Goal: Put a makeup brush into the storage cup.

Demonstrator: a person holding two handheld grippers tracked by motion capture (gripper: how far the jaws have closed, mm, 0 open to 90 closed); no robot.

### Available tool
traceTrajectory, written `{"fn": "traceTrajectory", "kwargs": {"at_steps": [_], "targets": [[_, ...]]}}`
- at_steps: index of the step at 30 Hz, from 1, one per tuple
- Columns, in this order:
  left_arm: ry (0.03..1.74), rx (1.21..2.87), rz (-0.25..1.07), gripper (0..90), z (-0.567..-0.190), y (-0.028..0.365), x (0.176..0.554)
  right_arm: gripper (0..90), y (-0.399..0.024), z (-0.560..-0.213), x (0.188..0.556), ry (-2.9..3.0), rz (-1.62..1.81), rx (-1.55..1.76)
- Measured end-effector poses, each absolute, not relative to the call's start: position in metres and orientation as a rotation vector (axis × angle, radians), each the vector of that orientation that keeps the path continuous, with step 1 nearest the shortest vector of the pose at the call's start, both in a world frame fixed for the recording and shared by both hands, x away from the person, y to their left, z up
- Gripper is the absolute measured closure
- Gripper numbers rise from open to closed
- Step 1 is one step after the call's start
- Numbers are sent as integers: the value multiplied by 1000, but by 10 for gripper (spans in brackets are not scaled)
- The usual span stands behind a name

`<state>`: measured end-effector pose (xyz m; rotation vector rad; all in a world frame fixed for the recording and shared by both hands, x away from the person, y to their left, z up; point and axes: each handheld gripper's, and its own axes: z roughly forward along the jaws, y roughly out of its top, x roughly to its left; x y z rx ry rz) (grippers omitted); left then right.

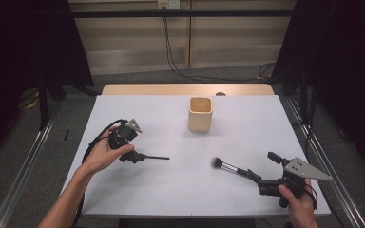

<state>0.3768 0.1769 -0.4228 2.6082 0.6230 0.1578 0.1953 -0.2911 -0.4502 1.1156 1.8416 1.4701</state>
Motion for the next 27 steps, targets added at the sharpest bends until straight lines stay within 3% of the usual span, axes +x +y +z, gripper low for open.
{"fn": "traceTrajectory", "kwargs": {"at_steps": [10,27], "targets": [[553,2728,87,112,-432,168,381,3,-291,-450,195,1838,1463,1113],[489,2852,8,365,-448,160,392,3,-291,-450,195,1846,1462,1107]]}}
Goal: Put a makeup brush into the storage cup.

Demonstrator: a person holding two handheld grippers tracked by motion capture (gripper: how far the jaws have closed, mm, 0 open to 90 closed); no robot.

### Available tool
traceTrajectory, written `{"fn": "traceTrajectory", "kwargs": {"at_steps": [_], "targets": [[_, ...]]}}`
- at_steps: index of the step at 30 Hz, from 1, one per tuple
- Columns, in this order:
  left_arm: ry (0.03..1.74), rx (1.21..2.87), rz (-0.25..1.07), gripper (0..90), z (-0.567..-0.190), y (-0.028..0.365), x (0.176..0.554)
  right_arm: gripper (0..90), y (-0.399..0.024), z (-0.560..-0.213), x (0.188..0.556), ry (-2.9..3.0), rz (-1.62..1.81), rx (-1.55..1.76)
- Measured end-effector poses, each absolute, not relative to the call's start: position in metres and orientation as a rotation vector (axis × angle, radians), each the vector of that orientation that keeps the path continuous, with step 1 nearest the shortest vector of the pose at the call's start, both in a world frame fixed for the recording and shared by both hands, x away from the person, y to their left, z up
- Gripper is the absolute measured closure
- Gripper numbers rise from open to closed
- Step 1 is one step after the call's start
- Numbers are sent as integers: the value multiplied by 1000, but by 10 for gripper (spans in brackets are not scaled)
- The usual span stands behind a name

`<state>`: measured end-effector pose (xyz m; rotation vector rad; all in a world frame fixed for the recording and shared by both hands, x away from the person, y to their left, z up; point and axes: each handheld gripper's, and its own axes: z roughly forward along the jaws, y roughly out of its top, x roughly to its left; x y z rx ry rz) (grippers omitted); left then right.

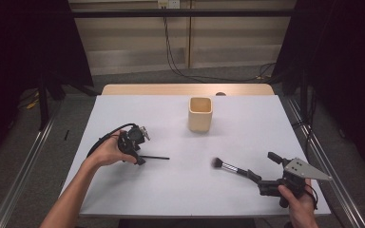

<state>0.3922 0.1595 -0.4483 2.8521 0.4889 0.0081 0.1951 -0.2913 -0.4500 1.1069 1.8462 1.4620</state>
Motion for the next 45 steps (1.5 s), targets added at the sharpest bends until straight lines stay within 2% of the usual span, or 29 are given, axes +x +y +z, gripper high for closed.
{"fn": "traceTrajectory", "kwargs": {"at_steps": [4,10,18,25,29,39,45], "targets": [[507,2879,4,388,-448,156,391,3,-292,-450,195,1849,1450,1105],[460,2947,-42,523,-445,147,392,3,-291,-450,194,1851,1449,1101],[441,2954,-66,702,-445,149,393,3,-291,-450,194,1852,1450,1104],[447,2969,-77,774,-445,148,393,3,-290,-451,194,1853,1448,1106],[465,2981,-90,856,-446,145,393,3,-291,-450,194,1857,1449,1101],[508,2954,-109,858,-444,149,394,4,-291,-451,194,1861,1446,1103],[581,2859,-140,859,-445,159,395,4,-291,-451,195,1857,1448,1104]]}}
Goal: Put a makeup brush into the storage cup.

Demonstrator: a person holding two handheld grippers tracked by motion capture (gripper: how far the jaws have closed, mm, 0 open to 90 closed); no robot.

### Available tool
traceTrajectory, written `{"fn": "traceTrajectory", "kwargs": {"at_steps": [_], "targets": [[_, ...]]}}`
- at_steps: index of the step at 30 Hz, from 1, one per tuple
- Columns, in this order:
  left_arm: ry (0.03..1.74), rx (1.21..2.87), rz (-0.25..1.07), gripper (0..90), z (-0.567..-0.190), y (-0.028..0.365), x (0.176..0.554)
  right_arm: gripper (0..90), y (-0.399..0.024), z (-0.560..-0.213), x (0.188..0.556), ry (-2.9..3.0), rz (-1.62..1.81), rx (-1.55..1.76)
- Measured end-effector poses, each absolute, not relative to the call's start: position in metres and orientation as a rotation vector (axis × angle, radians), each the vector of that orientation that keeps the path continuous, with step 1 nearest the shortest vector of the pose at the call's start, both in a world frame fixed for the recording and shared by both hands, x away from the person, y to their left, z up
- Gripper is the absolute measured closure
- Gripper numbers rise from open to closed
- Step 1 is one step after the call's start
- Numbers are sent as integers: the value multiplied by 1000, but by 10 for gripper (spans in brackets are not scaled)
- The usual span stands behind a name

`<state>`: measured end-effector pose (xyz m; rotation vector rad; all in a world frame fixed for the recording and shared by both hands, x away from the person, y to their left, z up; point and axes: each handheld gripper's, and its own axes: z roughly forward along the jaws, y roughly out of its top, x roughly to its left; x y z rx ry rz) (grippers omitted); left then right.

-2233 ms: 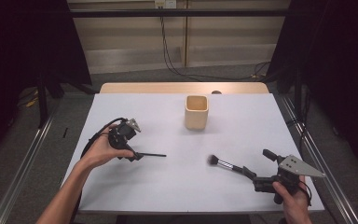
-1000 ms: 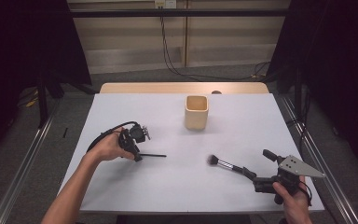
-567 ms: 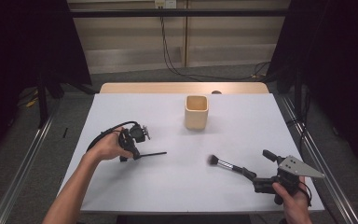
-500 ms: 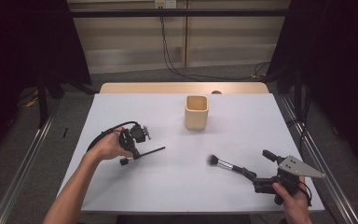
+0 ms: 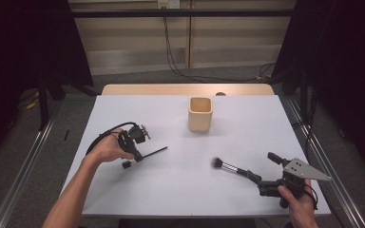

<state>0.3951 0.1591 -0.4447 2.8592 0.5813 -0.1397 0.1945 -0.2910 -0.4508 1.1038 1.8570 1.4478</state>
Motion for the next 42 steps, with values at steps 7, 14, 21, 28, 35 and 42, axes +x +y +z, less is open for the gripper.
{"fn": "traceTrajectory", "kwargs": {"at_steps": [7,14,21,28,35,42], "targets": [[656,2724,-155,859,-441,173,397,4,-291,-451,195,1859,1446,1097],[714,2555,-117,859,-430,184,395,4,-291,-451,195,1854,1447,1100],[732,2445,-82,859,-423,192,392,3,-291,-451,195,1847,1451,1104],[734,2308,-28,859,-421,201,380,4,-291,-451,196,1843,1452,1106],[782,2193,30,859,-421,210,371,4,-291,-450,195,1835,1453,1107],[829,2064,105,859,-419,220,363,3,-291,-450,195,1825,1464,1116]]}}
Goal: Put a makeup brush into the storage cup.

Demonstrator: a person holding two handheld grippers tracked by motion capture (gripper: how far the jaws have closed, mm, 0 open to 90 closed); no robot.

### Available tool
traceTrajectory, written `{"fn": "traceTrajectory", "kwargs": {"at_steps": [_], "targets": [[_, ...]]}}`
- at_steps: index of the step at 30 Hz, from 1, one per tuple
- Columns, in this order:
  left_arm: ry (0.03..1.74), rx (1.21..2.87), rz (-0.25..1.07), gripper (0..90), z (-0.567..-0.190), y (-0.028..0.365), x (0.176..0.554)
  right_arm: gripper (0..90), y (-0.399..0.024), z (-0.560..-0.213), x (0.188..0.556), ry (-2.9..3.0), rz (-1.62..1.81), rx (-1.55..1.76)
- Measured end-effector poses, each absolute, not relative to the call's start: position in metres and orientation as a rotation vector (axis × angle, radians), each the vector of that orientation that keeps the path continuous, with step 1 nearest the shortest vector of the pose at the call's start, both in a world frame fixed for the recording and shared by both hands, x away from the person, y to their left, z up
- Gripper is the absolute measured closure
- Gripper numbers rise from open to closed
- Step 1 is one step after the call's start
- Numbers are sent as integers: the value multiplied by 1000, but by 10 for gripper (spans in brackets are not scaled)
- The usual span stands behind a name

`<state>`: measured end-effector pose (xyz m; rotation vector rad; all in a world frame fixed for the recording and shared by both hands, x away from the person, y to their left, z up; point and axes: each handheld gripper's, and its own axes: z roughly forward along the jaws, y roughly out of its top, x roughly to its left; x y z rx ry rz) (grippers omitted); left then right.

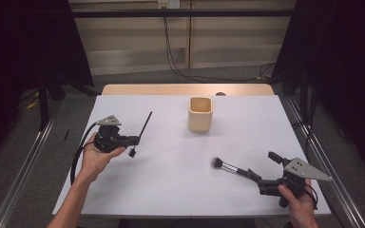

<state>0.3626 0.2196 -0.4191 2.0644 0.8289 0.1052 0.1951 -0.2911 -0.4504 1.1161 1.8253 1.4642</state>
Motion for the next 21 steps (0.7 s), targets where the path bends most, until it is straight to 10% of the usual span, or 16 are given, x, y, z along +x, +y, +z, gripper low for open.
{"fn": "traceTrajectory", "kwargs": {"at_steps": [21], "targets": [[737,1956,98,859,-415,214,329,3,-292,-450,195,1817,1472,1109]]}}
